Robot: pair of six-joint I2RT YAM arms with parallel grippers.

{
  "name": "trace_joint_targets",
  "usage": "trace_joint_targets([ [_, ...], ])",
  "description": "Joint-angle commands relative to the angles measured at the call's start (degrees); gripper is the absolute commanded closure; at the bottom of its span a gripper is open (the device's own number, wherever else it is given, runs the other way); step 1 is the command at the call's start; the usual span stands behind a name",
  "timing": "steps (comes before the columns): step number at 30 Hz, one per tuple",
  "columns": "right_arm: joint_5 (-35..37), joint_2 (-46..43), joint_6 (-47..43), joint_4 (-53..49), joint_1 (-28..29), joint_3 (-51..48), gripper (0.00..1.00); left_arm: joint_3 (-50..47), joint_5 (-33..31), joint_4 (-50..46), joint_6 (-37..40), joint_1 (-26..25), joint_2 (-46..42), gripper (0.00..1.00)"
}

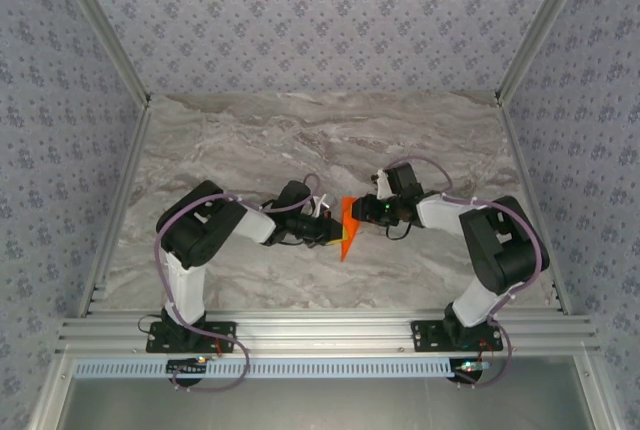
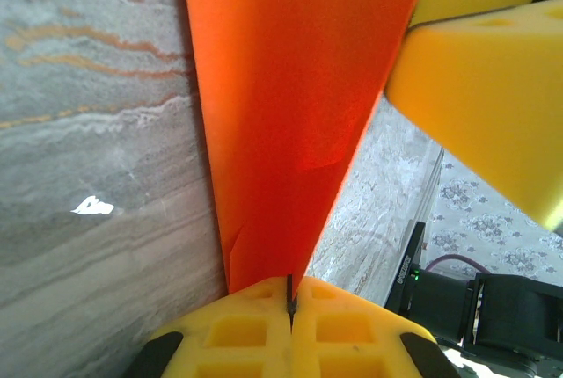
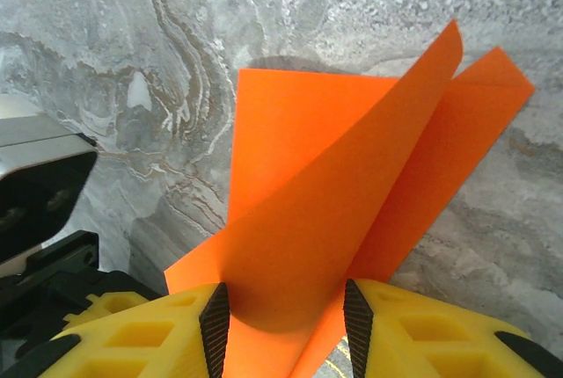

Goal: Fold a paper plane with a square sheet of paper (fold left side to right side)
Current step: Fold the wing for the fifth time at the center of the table.

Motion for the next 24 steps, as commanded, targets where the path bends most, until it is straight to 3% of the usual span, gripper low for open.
trace_joint_targets([
  [1,1.6,1.3,-1.3,-3.2,0.1,2.0,0.58,0.1,-1.6,-2.2,0.7,0.0,1.8,1.00],
  [6,2.4,3.0,-1.4,-5.4,0.3,2.8,0.59,0.3,-1.3,-1.9,0.8,0.0,1.0,0.99],
  [24,2.0,5.3,-1.6,-6.7,0.4,3.7,0.59,2.1,-2.1,-7.0,2.7,1.4,-5.6,0.65],
])
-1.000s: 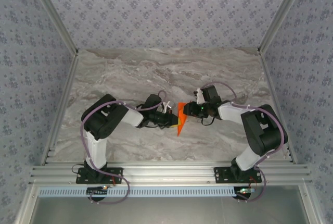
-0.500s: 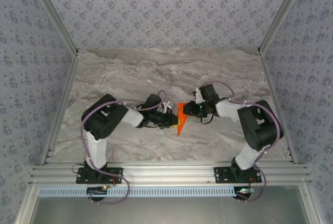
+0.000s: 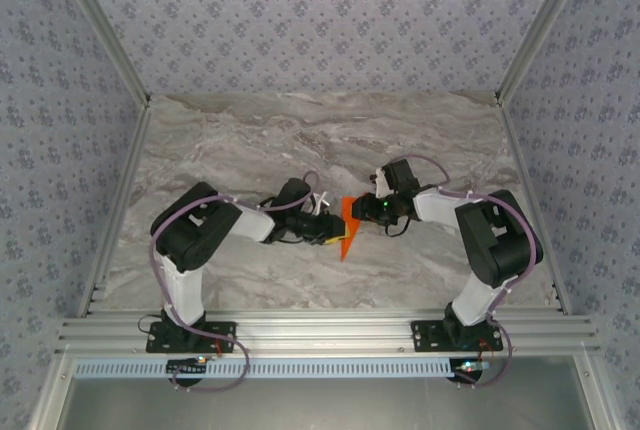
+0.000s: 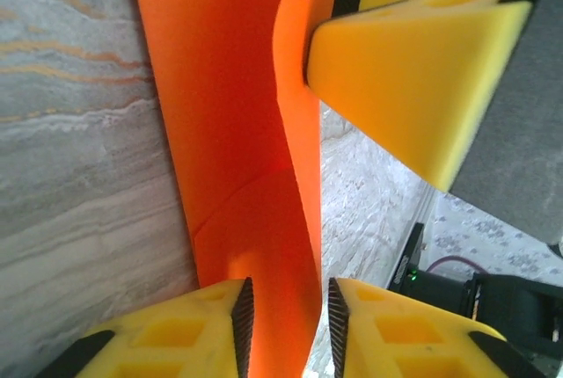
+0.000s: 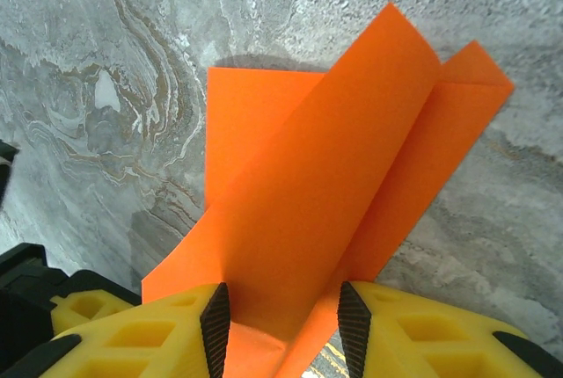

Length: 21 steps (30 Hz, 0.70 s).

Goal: Fold a paper plane with a square sheet of paper (fold left side to right side)
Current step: Fold the wing for the fifth time at the center of the table.

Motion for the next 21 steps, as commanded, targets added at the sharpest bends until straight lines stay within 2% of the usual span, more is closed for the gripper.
trace_joint_targets([
  [1,1.4,2.8,-1.2,-1.5,0.4,0.2,0.59,1.2,-1.1,-2.6,1.3,1.5,-2.6,0.63],
  [11,1.2,2.7,-1.1,-1.5,0.5,0.3,0.59,4.8,0.6,-3.0,1.4,3.3,-0.5,0.58],
  [21,0.9,2.7,-1.3,-1.8,0.6,0.5,0.59,8.2,0.1,-4.5,1.7,3.7,3.5,0.59],
])
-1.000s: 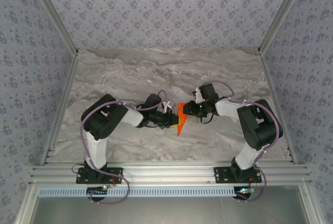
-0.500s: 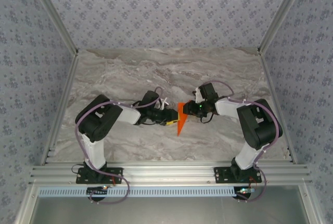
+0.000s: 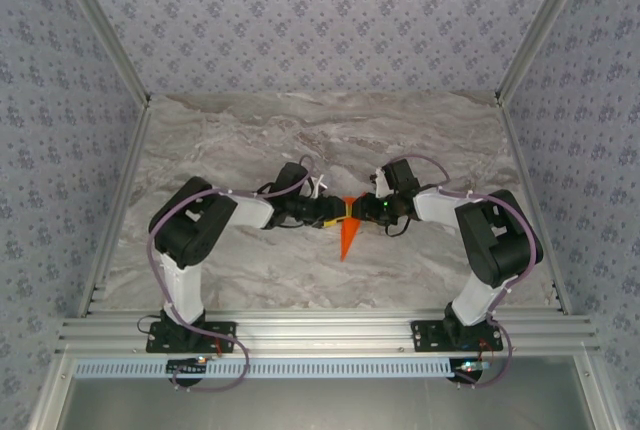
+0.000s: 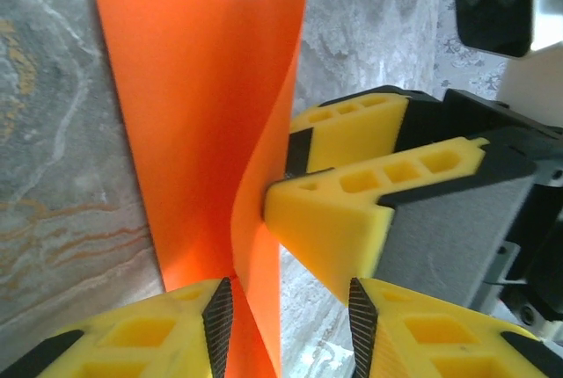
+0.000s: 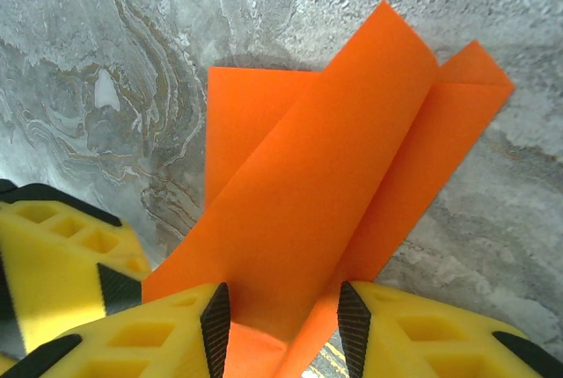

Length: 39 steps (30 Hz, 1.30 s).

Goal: Fold a paper plane with a square sheet of paper (fold left side to right side)
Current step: Fold the wing for the fifth time at the center of the table.

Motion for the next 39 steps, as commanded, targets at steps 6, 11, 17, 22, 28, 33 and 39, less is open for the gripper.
trace_joint_targets([
  [6,0.7,2.7,-1.1,-1.7,0.7,0.4,0.59,2.2,0.2,-2.1,1.8,0.8,2.3,0.68],
  [11,0.7,2.9,-1.1,-1.7,0.7,0.6,0.59,3.1,0.3,-2.6,2.5,1.0,2.8,0.83],
  [17,0.7,2.7,-1.3,-2.0,0.8,0.5,0.59,3.6,-0.7,-5.2,5.1,2.0,3.3,0.98],
  [22,0.6,2.6,-1.3,-2.0,0.8,0.6,0.59,4.1,-0.5,-6.2,6.8,2.2,4.1,0.99],
  [28,0.2,2.6,-1.3,-1.9,0.8,0.7,0.59,4.1,0.3,-5.5,7.1,2.2,4.9,0.99],
  [33,0.1,2.7,-1.2,-1.6,0.8,0.8,0.59,3.7,1.7,-3.7,7.1,2.2,4.6,0.99],
  [39,-0.1,2.9,-1.2,-1.6,0.9,0.9,0.59,4.3,2.6,-3.3,7.5,1.4,4.6,0.99],
])
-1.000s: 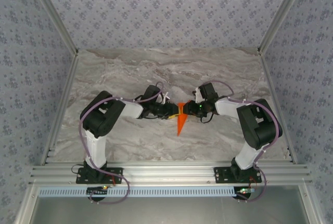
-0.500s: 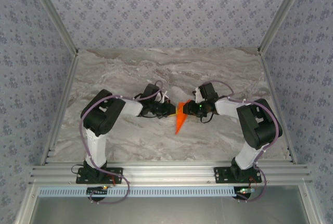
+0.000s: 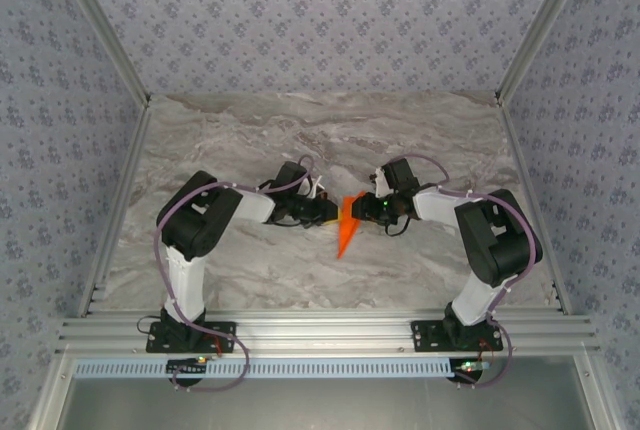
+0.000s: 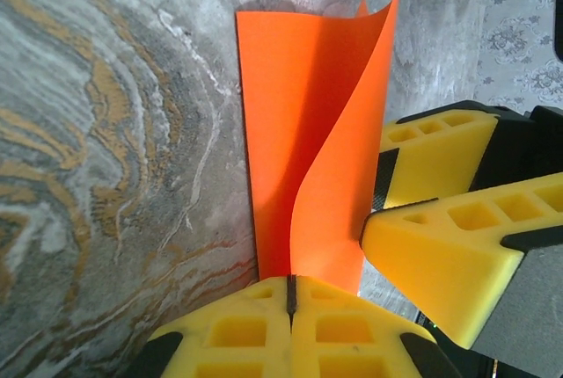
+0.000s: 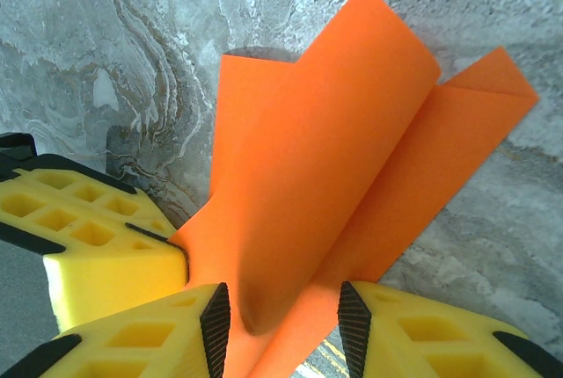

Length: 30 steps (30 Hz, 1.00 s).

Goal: Fold a paper plane with a square sheet of paper (fold left side to right side)
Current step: Fold the wing for the fifth time at the center of the table.

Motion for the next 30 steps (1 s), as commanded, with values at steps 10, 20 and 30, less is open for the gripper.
trace_joint_targets([
  [10,-0.2,2.1,-0.9,-0.7,0.9,0.3,0.59,2.6,0.8,-1.2,2.6,-1.1,1.7,1.00],
  [20,-0.1,-3.1,-1.8,-2.8,-0.7,-0.1,0.58,3.0,-2.3,-2.8,2.7,-0.9,2.4,1.00],
  [30,-6.1,-6.7,2.2,4.4,-2.3,-1.7,0.78,2.8,-2.3,-3.2,3.1,-0.9,3.0,1.00],
])
